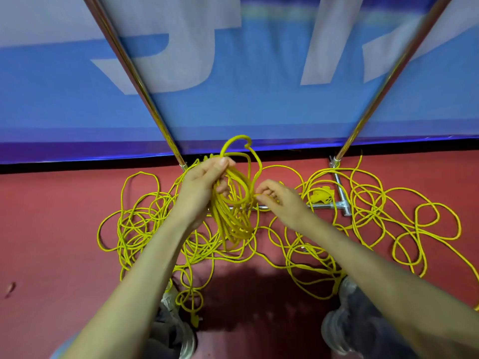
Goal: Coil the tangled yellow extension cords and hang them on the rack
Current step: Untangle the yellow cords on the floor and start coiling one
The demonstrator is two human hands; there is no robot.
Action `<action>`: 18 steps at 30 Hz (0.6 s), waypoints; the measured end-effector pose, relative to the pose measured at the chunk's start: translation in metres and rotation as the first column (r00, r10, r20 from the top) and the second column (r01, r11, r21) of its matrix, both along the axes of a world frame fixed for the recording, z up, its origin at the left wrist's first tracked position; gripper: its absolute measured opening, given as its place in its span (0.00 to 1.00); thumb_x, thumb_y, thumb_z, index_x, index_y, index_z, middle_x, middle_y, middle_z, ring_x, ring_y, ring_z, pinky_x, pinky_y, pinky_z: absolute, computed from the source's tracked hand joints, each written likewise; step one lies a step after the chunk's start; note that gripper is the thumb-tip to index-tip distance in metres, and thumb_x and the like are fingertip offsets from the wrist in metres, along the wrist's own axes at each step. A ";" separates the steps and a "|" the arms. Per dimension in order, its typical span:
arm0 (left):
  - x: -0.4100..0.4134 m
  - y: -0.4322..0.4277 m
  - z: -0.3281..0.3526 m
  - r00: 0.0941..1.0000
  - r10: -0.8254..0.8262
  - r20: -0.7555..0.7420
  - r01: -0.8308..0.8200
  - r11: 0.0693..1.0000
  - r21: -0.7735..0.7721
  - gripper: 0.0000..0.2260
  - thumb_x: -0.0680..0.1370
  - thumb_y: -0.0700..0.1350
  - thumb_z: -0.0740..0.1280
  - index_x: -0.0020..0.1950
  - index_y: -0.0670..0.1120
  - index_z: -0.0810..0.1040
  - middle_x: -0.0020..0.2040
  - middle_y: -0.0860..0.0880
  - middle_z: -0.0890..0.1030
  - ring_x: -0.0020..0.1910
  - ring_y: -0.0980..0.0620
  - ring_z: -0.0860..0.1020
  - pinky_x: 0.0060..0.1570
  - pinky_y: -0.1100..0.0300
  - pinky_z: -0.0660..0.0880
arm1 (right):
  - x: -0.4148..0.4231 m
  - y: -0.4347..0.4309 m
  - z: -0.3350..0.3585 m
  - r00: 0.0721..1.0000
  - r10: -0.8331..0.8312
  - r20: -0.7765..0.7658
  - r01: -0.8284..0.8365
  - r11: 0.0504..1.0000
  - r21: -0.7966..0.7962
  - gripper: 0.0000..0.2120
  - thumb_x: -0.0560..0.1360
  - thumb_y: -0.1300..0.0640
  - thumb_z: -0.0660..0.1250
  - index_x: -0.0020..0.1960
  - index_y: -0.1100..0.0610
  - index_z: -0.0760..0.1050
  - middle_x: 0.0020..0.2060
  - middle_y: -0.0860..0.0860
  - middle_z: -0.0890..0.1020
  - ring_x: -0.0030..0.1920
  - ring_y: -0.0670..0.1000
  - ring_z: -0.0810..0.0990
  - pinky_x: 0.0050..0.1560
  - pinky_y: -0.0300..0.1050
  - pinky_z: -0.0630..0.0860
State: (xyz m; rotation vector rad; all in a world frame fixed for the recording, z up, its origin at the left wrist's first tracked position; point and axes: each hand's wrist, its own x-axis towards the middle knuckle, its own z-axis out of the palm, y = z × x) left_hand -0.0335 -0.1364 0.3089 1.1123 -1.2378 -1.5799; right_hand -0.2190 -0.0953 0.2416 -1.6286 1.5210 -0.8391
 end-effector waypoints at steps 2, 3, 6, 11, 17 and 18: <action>-0.001 0.000 -0.005 0.995 0.008 0.096 -0.006 1.000 -0.028 0.09 0.81 0.46 0.63 0.50 0.48 0.83 0.30 0.50 0.66 0.27 0.55 0.64 0.33 0.56 0.64 | -0.004 -0.004 0.010 0.998 0.058 -0.034 -0.059 0.998 -0.038 0.05 0.77 0.60 0.65 0.50 0.57 0.79 0.41 0.47 0.77 0.42 0.39 0.76 0.45 0.28 0.69; -0.002 0.001 -0.007 0.990 0.025 0.138 -0.019 0.999 -0.041 0.09 0.81 0.47 0.63 0.50 0.49 0.83 0.30 0.51 0.66 0.28 0.55 0.64 0.33 0.56 0.63 | -0.007 -0.006 0.014 0.996 0.062 -0.068 -0.064 0.997 -0.032 0.05 0.76 0.59 0.67 0.50 0.56 0.80 0.42 0.49 0.78 0.43 0.44 0.78 0.45 0.32 0.72; -0.004 0.005 -0.011 0.956 0.082 0.283 -0.072 0.996 -0.048 0.13 0.81 0.50 0.63 0.40 0.49 0.80 0.29 0.49 0.64 0.26 0.55 0.65 0.31 0.58 0.64 | -0.013 -0.010 0.029 0.988 0.137 -0.077 -0.127 0.984 0.122 0.07 0.74 0.55 0.70 0.50 0.55 0.82 0.44 0.52 0.81 0.45 0.54 0.81 0.47 0.43 0.76; -0.009 0.015 -0.012 0.925 0.055 0.376 -0.067 0.998 0.021 0.24 0.76 0.62 0.60 0.36 0.43 0.81 0.29 0.46 0.70 0.29 0.52 0.68 0.29 0.62 0.66 | -0.012 -0.010 0.056 0.927 -0.022 0.375 -0.109 0.940 0.325 0.07 0.77 0.61 0.64 0.53 0.60 0.79 0.35 0.42 0.79 0.28 0.39 0.71 0.27 0.27 0.66; -0.021 0.025 -0.014 0.950 0.022 0.312 0.001 0.997 -0.073 0.06 0.71 0.48 0.75 0.46 0.51 0.83 0.32 0.58 0.69 0.30 0.59 0.67 0.31 0.69 0.66 | -0.001 -0.009 0.058 0.927 -0.139 0.348 0.039 0.959 0.281 0.11 0.77 0.53 0.66 0.36 0.54 0.75 0.26 0.48 0.59 0.26 0.45 0.58 0.25 0.39 0.58; -0.022 0.025 -0.015 0.947 0.029 0.321 -0.002 0.996 -0.084 0.08 0.68 0.49 0.76 0.46 0.52 0.83 0.31 0.58 0.67 0.28 0.59 0.65 0.30 0.67 0.64 | 0.001 -0.009 0.057 0.938 -0.151 0.311 0.062 0.959 0.277 0.15 0.76 0.53 0.67 0.33 0.55 0.71 0.25 0.48 0.58 0.26 0.46 0.57 0.27 0.42 0.57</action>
